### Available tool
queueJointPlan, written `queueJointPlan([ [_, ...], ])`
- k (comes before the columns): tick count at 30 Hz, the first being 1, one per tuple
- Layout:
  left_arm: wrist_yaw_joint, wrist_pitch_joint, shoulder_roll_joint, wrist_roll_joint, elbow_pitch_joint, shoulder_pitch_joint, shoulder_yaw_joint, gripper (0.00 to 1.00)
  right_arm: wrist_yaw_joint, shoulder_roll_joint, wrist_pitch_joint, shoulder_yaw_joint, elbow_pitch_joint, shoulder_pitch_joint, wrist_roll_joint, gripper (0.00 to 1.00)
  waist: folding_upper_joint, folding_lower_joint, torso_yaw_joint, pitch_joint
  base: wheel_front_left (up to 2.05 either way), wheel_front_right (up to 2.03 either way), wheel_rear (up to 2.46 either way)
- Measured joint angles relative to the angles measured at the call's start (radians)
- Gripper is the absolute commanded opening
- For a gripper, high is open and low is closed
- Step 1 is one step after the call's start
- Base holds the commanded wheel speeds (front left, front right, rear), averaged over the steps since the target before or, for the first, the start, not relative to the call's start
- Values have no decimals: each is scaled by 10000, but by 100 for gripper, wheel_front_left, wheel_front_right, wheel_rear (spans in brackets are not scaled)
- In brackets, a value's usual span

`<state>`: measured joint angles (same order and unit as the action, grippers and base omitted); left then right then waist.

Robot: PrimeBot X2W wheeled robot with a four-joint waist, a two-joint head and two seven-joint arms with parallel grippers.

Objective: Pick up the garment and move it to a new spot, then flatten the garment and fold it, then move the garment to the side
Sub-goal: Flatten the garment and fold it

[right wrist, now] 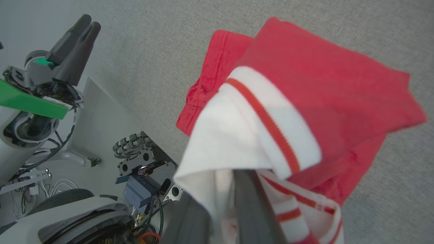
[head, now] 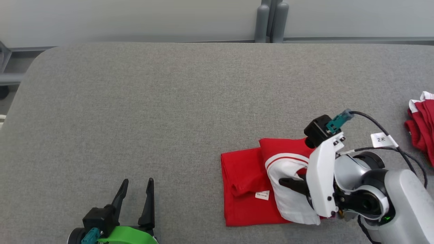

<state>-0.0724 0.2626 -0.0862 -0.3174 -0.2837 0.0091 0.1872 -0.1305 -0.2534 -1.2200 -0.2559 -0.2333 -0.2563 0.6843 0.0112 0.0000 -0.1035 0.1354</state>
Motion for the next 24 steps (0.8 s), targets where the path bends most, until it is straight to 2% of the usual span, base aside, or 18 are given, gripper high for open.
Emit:
queueJointPlan([
  [6, -117, 0, 134, 17, -146, -303, 52, 100, 0, 447, 119, -487, 955, -475, -995, 0, 0, 0, -322, 213, 0, 0, 0],
  [7, -117, 0, 134, 17, -146, -303, 52, 100, 0, 447, 119, -487, 955, -475, -995, 5, 0, 0, -322, 213, 0, 0, 0],
  [8, -138, 0, 146, 17, -165, -310, 50, 100, 0, 449, 161, -594, 1072, -541, -1095, 27, 0, 0, -386, 237, 0, 0, 0],
  [9, -144, 0, 159, 17, -192, -310, 33, 100, 0, 468, 182, -642, 1166, -587, -1145, 82, 0, 0, -446, 257, 0, 0, 0],
  [10, -153, 0, 173, 15, -217, -310, 6, 100, 0, 485, 217, -725, 1221, -618, -1179, 100, 0, 0, -500, 272, 0, 0, 0],
  [17, -215, 0, 268, 15, -336, -301, -150, 100, 0, 637, 100, -1315, 1154, -1021, -932, 100, 0, 0, -629, 300, 0, 0, 0],
  [24, -242, 0, 313, 15, -303, -299, -322, 100, 0, 1097, 408, -882, 548, -1170, -593, 100, 0, 0, -554, 199, 0, 0, 0],
])
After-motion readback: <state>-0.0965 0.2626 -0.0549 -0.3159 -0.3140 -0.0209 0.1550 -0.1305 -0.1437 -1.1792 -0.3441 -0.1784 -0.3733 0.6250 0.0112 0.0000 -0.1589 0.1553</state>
